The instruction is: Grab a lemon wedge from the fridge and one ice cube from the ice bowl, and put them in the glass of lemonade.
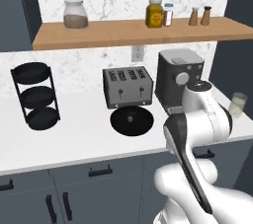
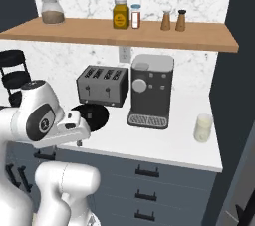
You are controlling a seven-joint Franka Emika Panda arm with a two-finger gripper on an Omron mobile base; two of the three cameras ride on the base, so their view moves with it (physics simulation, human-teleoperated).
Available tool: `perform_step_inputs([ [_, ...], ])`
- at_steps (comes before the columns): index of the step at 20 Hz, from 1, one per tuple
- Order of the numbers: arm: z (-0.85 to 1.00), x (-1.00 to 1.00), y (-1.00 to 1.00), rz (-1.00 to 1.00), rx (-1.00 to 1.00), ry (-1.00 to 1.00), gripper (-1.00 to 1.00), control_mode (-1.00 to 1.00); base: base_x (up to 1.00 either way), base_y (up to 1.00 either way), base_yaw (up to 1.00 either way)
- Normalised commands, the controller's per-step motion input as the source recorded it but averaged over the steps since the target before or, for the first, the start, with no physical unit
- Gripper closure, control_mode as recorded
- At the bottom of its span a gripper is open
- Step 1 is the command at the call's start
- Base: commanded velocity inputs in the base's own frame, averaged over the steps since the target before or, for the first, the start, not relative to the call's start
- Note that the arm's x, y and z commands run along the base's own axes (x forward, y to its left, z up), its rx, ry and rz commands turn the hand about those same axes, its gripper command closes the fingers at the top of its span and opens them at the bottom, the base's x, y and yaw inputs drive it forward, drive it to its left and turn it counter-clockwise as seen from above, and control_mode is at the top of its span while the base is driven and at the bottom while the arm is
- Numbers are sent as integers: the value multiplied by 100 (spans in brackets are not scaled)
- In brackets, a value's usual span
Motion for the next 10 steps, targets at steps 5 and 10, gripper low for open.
perform_step_inputs([
  [5,0,0,0,0,0,0,-100,100,-76,-19,-37],
  [10,0,0,0,0,0,0,-100,100,-13,-9,-80],
])
